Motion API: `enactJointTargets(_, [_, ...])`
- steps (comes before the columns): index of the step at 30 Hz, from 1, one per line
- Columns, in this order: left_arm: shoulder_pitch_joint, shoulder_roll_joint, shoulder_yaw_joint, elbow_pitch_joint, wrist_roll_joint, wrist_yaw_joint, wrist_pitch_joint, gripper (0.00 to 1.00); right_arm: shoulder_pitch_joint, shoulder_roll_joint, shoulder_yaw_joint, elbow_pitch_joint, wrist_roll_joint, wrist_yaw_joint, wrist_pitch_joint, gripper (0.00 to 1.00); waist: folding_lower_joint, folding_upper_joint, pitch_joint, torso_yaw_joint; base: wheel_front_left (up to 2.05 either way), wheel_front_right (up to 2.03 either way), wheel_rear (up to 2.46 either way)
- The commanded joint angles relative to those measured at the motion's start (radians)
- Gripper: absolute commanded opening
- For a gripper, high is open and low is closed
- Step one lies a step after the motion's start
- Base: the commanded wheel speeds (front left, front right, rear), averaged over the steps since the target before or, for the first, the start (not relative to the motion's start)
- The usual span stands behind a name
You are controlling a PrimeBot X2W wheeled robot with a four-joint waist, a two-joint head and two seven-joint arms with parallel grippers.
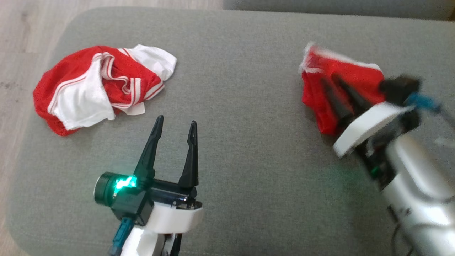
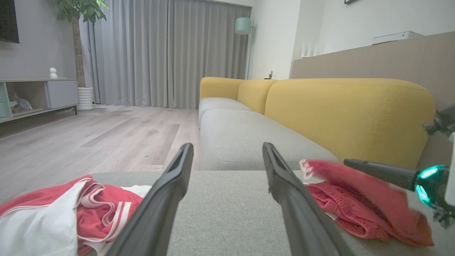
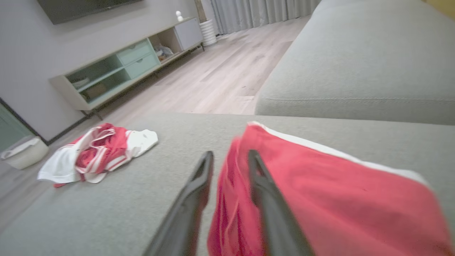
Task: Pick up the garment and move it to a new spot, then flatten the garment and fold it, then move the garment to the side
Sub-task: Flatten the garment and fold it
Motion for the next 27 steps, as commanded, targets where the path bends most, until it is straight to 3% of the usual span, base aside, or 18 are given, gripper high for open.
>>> enactJointTargets(1, [-0.008,-0.003,0.029,-0.030,-0.004,0.002,-0.004,1.00,0.013,0.014,-0.003,-0.045,0.002,-0.001,-0.011,1.00,-0.0001,0.0000,-0.011,0.008,0.00,0.00,0.00])
enactJointTargets(9, [0.044,-0.003,0.056,-0.006,-0.021,0.033,-0.004,1.00,0.175,0.104,-0.241,-0.072,-0.179,-0.001,-0.242,1.00,-0.0001,0.0000,-0.110,-0.008,0.00,0.00,0.00])
enactJointTargets(12, [0.079,-0.003,0.085,0.019,-0.015,0.053,-0.004,1.00,0.270,0.145,-0.334,-0.098,-0.258,-0.001,-0.268,1.00,-0.0001,0.0000,-0.161,-0.022,0.00,0.00,0.00])
enactJointTargets(16, [0.129,-0.003,0.125,0.054,-0.011,0.066,-0.004,1.00,0.416,0.202,-0.455,-0.232,-0.352,-0.001,-0.270,1.00,-0.0001,0.0000,-0.208,-0.039,0.00,0.00,0.00])
enactJointTargets(21, [0.182,-0.003,0.167,0.086,0.001,0.061,-0.004,1.00,0.590,0.236,-0.479,-0.337,-0.441,-0.001,-0.271,1.00,-0.0001,0.0000,-0.251,-0.059,0.00,0.00,0.00])
enactJointTargets(27, [0.226,-0.003,0.181,0.119,0.042,0.040,-0.004,1.00,0.691,0.256,-0.475,-0.360,-0.508,-0.001,-0.271,1.00,-0.0001,0.0000,-0.281,-0.077,0.00,0.00,0.00])
